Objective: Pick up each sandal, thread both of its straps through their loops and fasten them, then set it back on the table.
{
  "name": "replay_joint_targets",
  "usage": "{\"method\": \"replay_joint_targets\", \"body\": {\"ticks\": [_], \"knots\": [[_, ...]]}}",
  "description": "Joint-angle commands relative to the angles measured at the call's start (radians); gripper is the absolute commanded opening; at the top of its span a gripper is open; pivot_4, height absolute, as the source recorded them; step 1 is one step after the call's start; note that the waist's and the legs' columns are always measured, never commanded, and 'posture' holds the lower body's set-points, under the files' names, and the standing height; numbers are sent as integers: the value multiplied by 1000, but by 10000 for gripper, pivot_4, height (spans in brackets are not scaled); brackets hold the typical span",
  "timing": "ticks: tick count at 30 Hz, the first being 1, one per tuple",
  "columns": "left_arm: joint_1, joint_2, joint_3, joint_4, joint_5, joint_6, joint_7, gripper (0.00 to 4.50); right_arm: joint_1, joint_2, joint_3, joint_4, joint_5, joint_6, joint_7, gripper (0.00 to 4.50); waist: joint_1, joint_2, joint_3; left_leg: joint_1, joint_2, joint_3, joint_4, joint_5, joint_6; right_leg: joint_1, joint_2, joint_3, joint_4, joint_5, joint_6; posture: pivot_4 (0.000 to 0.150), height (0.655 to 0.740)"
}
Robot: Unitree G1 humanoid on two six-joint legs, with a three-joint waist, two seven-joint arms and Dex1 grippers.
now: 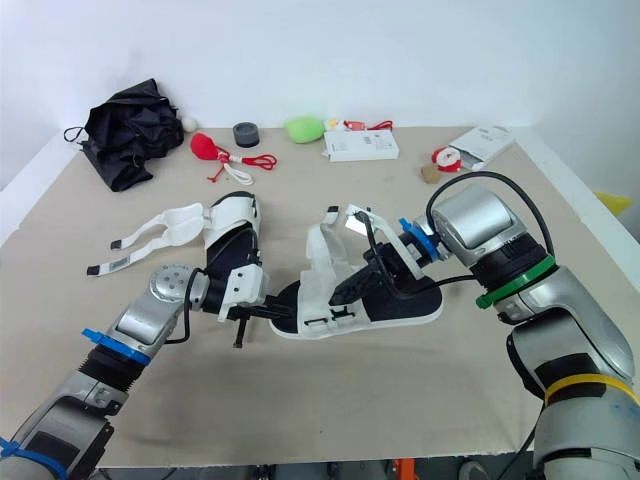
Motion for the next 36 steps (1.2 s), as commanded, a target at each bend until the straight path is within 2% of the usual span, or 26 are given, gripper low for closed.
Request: {"method": "replay_joint_targets", "body": {"ticks": [1,8,15,20,29,36], "knots": [[53,16,-67,42,53,41,-23,0,15,-19,-12,-45,24,14,32,986,0,0,0,0,0,0,0,0,0,0,0,0,0,0,0,1500,7400],[55,16,-67,46,54,34,-23,0,55,-5,-26,-40,8,-1,-13,986,0,0,-1,0,0,0,0,-1,1,0,0,0,0,0,0,1500,7400],[59,18,-69,50,55,24,-27,0,30,101,-41,153,-106,-51,-143,986,-1,0,-5,1,0,0,0,-1,1,1,1,0,0,0,0,1500,7400],[61,19,-69,51,57,20,-26,0,40,85,-23,133,-124,-74,-111,986,-1,1,-5,1,0,0,0,-1,1,1,1,0,0,0,0,1500,7400],[65,20,-72,47,58,22,-26,0,16,23,-23,79,-70,-41,30,986,0,1,-5,1,0,0,1,-1,1,1,1,0,1,0,0,1500,7400],[67,19,-72,45,57,24,-26,0,-27,39,-43,97,-45,-7,40,986,-1,1,-5,1,0,0,1,-2,1,1,1,0,1,0,0,1500,7400]]}}
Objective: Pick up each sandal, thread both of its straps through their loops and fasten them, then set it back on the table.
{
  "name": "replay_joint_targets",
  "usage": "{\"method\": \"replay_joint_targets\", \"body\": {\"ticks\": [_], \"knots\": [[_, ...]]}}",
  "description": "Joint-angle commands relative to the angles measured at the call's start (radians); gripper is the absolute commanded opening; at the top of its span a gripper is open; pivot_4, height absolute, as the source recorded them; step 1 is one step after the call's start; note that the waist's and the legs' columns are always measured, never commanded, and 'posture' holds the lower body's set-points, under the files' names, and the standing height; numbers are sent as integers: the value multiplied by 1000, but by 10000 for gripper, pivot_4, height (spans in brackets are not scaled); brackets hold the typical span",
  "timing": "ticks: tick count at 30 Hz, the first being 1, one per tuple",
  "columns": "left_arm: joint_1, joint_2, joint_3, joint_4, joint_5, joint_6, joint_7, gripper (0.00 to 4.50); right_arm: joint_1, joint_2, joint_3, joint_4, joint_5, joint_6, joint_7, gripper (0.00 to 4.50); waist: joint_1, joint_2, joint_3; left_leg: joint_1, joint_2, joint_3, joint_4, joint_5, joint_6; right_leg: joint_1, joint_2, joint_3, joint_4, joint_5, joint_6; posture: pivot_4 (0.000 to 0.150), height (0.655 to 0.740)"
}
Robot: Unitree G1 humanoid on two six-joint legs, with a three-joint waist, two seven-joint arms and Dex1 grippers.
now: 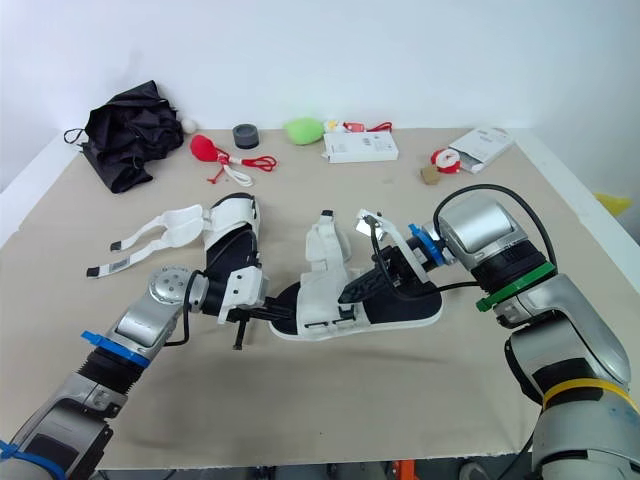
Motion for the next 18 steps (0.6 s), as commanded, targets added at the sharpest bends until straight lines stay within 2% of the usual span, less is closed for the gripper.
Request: {"method": "replay_joint_targets", "body": {"ticks": [1,8,18], "knots": [[55,18,-73,48,57,33,-29,0,-65,13,-36,13,36,36,45,986,-1,0,0,0,0,0,0,0,0,0,0,0,0,0,0,1500,7400],[58,16,-75,43,55,38,-29,0,-107,16,-61,34,80,69,50,986,-1,0,0,0,0,0,0,0,0,0,0,0,0,0,0,1500,7400],[69,16,-74,49,57,27,-24,0,-55,20,-43,40,51,17,7,986,-1,1,0,0,0,0,0,0,0,0,0,0,0,0,0,1500,7400]]}}
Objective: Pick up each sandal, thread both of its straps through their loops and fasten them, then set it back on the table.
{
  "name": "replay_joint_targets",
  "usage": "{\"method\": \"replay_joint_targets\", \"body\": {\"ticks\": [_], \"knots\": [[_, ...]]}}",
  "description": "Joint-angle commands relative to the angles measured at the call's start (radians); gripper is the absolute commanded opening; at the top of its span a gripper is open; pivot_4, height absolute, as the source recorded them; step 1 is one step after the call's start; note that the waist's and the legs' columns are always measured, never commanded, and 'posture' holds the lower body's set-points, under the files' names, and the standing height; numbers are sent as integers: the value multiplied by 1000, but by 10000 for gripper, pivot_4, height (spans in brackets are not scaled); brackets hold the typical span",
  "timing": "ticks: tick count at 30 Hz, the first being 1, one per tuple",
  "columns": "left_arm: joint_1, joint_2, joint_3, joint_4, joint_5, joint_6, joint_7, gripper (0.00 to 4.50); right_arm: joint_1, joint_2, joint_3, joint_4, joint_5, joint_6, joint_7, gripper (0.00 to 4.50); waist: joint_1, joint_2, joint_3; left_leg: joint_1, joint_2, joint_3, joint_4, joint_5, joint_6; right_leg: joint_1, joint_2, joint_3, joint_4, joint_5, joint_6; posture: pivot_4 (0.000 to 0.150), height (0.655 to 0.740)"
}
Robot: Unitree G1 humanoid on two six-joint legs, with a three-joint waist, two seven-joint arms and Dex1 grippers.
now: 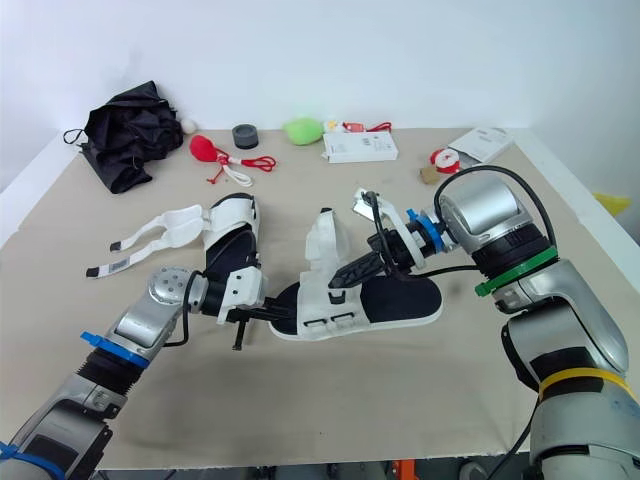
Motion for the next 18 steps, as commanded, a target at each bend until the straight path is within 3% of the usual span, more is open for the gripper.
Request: {"method": "replay_joint_targets", "body": {"ticks": [1,6,18], "knots": [[65,14,-77,54,58,25,-27,0,-9,9,-19,24,-18,-35,8,986,0,0,0,0,0,0,0,0,0,0,0,0,0,0,0,1500,7400],[71,16,-77,56,60,20,-28,0,-16,30,-18,71,-43,-56,15,986,-1,0,0,0,0,0,0,0,0,0,1,0,0,0,0,1500,7400],[72,17,-74,52,59,28,-19,0,35,-14,4,-56,-1,8,34,986,-1,1,-1,0,0,0,0,0,0,0,0,0,0,0,0,1500,7400]]}}
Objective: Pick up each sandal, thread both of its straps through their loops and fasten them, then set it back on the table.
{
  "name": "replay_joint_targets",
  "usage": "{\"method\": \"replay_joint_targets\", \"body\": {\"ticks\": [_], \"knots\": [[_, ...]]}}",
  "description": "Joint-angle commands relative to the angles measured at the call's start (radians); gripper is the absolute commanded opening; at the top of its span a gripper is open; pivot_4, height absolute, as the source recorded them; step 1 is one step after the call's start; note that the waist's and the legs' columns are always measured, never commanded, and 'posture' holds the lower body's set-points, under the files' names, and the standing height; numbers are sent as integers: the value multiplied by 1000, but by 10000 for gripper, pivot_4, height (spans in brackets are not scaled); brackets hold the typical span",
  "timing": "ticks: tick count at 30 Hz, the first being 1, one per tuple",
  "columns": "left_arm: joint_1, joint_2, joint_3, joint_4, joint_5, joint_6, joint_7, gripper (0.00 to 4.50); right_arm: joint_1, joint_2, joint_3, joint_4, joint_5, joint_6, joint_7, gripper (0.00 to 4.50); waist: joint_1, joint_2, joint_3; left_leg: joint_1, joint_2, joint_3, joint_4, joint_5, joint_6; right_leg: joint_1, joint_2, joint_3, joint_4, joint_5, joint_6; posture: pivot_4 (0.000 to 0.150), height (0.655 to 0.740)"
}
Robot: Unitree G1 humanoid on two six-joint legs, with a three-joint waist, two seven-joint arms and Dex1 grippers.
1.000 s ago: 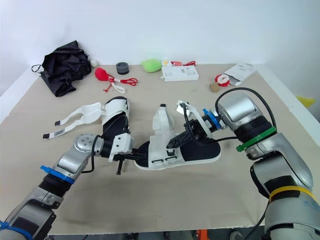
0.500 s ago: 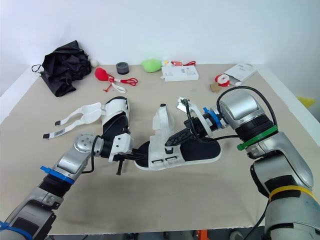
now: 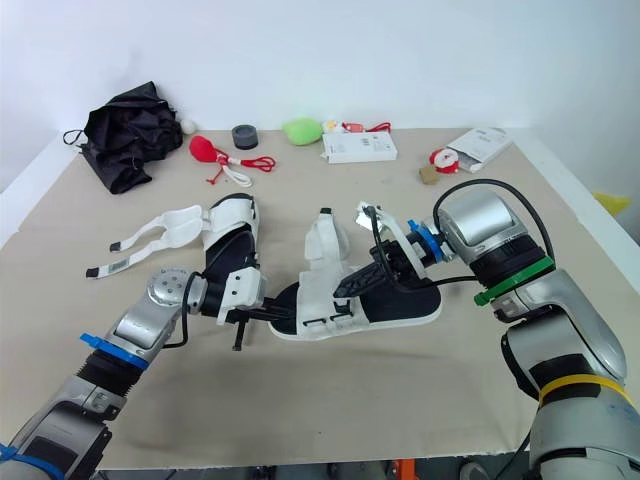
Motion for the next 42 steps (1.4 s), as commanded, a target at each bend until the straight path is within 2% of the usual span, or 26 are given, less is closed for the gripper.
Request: {"method": "replay_joint_targets", "body": {"ticks": [1,20,36,42], "knots": [[63,17,-77,52,59,32,-28,0,10,-9,-8,-35,21,15,21,986,0,0,0,0,0,0,0,0,0,0,0,0,0,0,0,1500,7400],[66,15,-81,55,62,28,-27,0,-12,-5,23,8,-9,-10,31,986,0,1,-1,0,0,0,0,0,0,0,0,0,0,0,0,1500,7400],[76,23,-74,39,59,37,-17,0,66,-25,13,-59,17,-25,24,986,0,1,-1,0,0,0,0,0,0,1,0,0,0,0,0,1500,7400],[76,27,-70,39,59,36,-16,0,190,-81,-31,-217,-14,-225,6,986,1,1,-2,0,0,0,0,-1,0,1,0,0,0,-1,1,1500,7400]]}}
